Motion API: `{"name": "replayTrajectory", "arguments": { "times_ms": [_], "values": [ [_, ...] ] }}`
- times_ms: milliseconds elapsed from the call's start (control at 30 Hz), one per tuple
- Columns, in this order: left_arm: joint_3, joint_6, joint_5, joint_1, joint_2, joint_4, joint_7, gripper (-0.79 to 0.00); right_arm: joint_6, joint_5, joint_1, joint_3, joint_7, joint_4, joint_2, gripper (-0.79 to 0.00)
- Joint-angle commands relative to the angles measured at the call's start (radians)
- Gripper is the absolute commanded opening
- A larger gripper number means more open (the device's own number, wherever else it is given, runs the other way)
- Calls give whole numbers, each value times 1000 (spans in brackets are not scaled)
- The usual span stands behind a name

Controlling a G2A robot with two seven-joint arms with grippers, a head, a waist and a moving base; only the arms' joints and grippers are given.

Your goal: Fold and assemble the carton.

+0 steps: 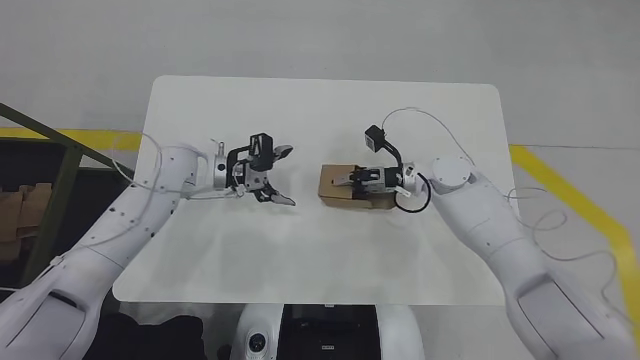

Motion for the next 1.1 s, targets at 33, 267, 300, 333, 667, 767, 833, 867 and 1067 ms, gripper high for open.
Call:
{"name": "replayTrajectory", "arguments": {
  "times_ms": [33,267,300,333,667,767,833,867,1067],
  "values": [
    [20,26,67,-9,-7,14,40,0,-7,-8,9,-10,-11,29,-10,-560],
    [63,94,106,-18,-33,70,105,0,-36,-6,20,1,-12,61,-19,0],
    [69,102,110,-21,-37,75,109,0,-40,-9,20,6,-10,59,-17,0],
    [74,110,113,-24,-41,79,112,0,-43,-12,19,12,-7,54,-14,0],
    [131,146,174,-68,-78,107,161,0,-25,-84,-71,144,-8,-120,64,0],
    [148,148,180,-85,-92,125,168,0,-9,-88,-139,213,-9,-227,98,0],
    [159,151,176,-96,-103,141,172,0,6,-96,-190,264,-5,-301,120,0],
    [165,153,174,-101,-108,149,173,0,12,-99,-217,290,-3,-340,131,0],
    [206,171,160,-131,-146,195,157,0,63,-134,-363,426,-19,-546,181,0]
  ]
}}
